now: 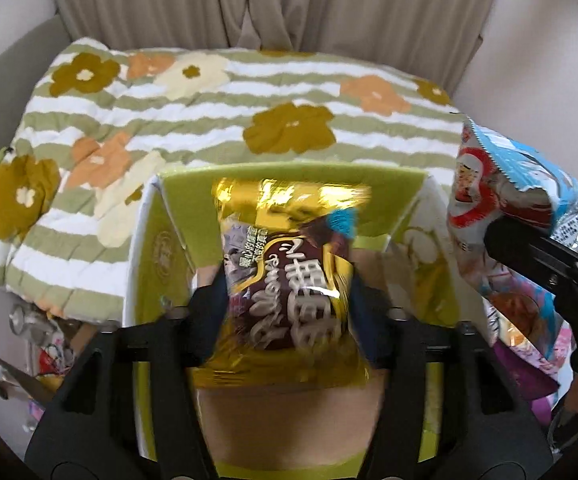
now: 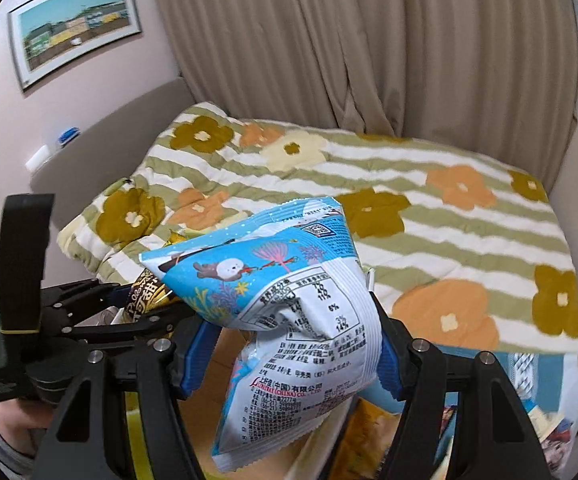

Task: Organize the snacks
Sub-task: 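Carry the gold packet into the box and open the left tool, then lower the blue-white packet into the box and open the right tool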

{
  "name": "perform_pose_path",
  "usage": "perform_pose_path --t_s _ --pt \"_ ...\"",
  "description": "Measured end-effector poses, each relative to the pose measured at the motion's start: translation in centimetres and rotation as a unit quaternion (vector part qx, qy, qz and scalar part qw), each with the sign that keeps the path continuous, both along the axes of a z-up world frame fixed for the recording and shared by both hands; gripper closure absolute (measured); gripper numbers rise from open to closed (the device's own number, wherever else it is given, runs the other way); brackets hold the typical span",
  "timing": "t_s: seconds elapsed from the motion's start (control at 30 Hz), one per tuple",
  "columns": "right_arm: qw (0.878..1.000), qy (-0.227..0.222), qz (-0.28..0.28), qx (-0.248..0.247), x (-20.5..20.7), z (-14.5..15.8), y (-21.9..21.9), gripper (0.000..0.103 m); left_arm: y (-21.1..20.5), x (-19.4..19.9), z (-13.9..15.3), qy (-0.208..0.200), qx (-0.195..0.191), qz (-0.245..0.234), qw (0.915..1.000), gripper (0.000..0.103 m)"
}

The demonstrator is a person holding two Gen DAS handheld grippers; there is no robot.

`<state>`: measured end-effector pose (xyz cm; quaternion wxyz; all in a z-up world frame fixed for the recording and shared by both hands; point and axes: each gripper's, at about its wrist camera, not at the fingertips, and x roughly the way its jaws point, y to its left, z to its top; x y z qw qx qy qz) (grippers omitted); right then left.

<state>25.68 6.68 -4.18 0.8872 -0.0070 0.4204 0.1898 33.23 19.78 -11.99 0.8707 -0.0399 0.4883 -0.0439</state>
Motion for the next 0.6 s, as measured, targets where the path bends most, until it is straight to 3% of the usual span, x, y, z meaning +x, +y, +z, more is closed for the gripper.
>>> perform_pose_path --t_s 0.03,0.07,0.27,0.6 --pt "1.0 0.007 -0.005 -0.002 0.3 -0.4 0.0 0.039 0.1 0.1 -0.3 0.002 0.006 0.003 1.0 0.007" --pt "1.0 0.013 -0.012 -0.004 0.7 -0.6 0.2 0.038 0.3 0.0 -0.5 -0.001 0.007 0.005 1.0 0.002" --pt "0.999 0.034 -0.025 -0.005 1.6 -2.0 0.7 0.038 1.7 -1.9 -0.6 -0.004 -0.013 0.004 0.9999 0.001" --pt "0.999 0.037 0.009 -0.025 2.0 -2.3 2.9 0.038 5.0 -6.7 1.1 -0.012 -0.008 0.065 0.9978 0.001"
